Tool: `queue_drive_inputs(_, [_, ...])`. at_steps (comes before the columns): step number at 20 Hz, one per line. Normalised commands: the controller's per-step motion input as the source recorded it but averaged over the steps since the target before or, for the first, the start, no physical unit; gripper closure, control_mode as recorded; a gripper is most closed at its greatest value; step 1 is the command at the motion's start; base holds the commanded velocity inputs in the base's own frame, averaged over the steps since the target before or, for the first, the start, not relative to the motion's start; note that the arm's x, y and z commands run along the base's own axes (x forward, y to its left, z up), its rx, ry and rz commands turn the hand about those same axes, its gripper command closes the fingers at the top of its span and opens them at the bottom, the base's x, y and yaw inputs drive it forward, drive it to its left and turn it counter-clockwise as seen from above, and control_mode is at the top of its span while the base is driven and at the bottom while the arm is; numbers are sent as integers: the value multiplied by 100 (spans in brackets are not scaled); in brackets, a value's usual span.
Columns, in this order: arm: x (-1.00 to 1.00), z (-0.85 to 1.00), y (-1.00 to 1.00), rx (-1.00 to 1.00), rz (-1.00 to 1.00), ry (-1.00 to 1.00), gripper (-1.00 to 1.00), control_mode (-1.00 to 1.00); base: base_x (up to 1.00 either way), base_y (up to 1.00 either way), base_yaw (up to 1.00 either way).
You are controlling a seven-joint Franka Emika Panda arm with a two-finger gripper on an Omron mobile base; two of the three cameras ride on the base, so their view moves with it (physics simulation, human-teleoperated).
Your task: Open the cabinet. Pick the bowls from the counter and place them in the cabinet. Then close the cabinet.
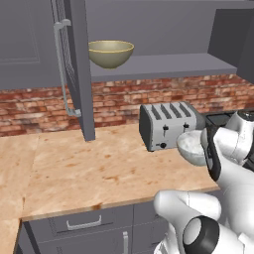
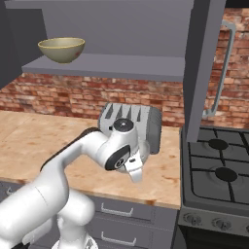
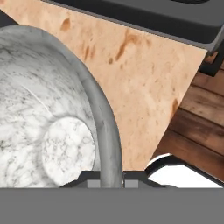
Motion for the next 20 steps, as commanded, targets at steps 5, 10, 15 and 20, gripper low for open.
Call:
queue_drive_inputs(5, [-14,70,0,2,-5,5,100,-100,0,0,0])
queue_drive_inputs(10, [-15,64,0,1,-6,3,100,-100,0,0,0])
queue_drive_inputs(15, [-3,47,0,5,-9,0,100,-100,0,0,0])
queue_drive_inputs(20, [-6,37,1,9,-9,-1,100,-100,0,0,0])
